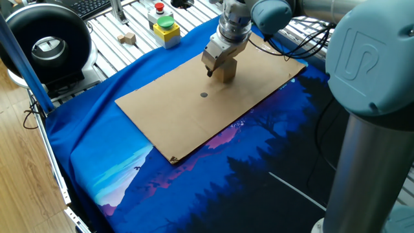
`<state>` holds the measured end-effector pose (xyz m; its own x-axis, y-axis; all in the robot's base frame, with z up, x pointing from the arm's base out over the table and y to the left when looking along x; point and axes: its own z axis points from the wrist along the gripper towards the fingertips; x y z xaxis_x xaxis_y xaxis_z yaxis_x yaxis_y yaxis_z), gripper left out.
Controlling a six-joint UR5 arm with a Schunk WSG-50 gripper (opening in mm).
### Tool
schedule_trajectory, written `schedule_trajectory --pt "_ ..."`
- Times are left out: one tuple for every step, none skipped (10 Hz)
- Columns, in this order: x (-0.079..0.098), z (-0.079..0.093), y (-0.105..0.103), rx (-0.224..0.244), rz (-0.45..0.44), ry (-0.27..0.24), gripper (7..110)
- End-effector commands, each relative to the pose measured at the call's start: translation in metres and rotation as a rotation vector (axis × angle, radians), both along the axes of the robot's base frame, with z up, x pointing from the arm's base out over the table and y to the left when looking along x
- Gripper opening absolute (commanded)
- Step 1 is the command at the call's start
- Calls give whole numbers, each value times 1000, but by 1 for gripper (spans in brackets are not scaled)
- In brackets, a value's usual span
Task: Grab the block and place it at the designated location
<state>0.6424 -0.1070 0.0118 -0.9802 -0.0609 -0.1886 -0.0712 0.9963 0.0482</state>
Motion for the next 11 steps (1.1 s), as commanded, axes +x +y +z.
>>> schedule_trajectory --pt "-1 -2 -1 6 -22 7 66" --pt "-1 -4 -2 0 -26 9 66" --pt "-1 -5 -5 -13 -34 11 66" --pt "-1 -6 -5 -18 -34 10 66" --pt "-1 -7 -5 -18 -34 10 7" --pt "-1 -7 -4 -16 -32 10 7" --pt "-3 -6 -2 -12 -31 15 7" --pt "-7 -4 3 6 -36 34 7" --pt "-8 -2 3 6 -35 39 7" --pt "-8 -1 4 6 -37 39 7" --pt "-7 0 5 7 -43 39 7"
